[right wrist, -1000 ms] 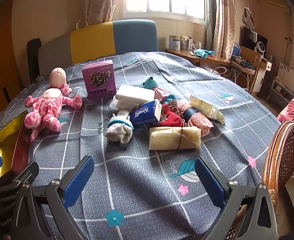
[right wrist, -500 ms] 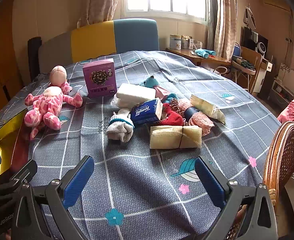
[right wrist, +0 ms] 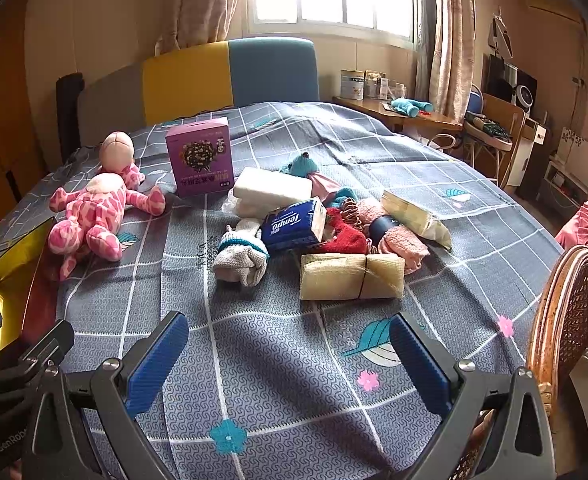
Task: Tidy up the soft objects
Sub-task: 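Move the left gripper toward the white knit glove on the bed, then grasp the white knit glove with the left gripper and lift it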
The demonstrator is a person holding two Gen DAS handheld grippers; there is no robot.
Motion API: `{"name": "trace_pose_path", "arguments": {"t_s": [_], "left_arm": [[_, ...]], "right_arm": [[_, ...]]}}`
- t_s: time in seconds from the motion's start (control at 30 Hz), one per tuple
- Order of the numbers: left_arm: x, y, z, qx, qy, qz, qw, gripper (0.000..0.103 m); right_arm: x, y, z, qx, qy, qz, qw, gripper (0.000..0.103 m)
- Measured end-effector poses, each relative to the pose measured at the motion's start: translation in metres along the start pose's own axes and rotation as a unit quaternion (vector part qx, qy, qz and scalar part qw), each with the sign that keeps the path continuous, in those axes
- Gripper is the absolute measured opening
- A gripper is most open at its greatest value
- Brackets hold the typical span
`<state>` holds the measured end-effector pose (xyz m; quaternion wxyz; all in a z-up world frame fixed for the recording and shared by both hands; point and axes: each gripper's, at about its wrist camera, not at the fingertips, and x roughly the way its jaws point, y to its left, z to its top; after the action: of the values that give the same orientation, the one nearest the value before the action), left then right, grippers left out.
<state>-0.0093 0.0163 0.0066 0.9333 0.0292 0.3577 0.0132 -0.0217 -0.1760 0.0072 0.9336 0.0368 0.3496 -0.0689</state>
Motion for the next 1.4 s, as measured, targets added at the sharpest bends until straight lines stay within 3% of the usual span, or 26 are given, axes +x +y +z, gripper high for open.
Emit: {"name": "trace_pose_path", "arguments": {"t_s": [0.3, 0.5, 0.73, 0.83, 1.0, 1.23, 1.4], "left_arm": [[0.004, -0.007, 0.004, 0.013, 0.006, -0.014, 0.9998, 0.103], [0.011, -0.002, 0.021, -0.007, 0.028, -0.124, 0.9919, 0.103], [0.049, -0.011, 0.051, -0.001, 0.090, -0.144, 0.9855, 0.103], [0.069, -0.015, 0.061, -0.010, 0.120, -0.161, 0.9795, 0.103], [0.094, -0.040, 0.078, 0.001, 0.133, -0.201, 0.9705, 0.103], [0.137, -0.083, 0.095, 0.032, 0.140, -0.204, 0.9682, 0.103], [0.171, -0.112, 0.097, 0.055, 0.170, -0.194, 0.9647, 0.103]], "right_arm": [[0.007, -0.009, 0.009, -0.001, 0.006, -0.002, 1.000, 0.102], [0.007, -0.030, 0.029, 0.005, 0.005, -0.010, 1.000, 0.102], [0.017, -0.061, 0.043, -0.005, 0.048, -0.003, 0.999, 0.102], [0.019, -0.071, 0.045, -0.012, 0.058, 0.016, 0.998, 0.102], [0.024, -0.085, 0.051, -0.009, 0.066, 0.058, 0.996, 0.103], [0.038, -0.095, 0.046, 0.004, 0.099, 0.096, 0.990, 0.103], [0.037, -0.096, 0.046, 0.006, 0.092, 0.124, 0.988, 0.102]]}}
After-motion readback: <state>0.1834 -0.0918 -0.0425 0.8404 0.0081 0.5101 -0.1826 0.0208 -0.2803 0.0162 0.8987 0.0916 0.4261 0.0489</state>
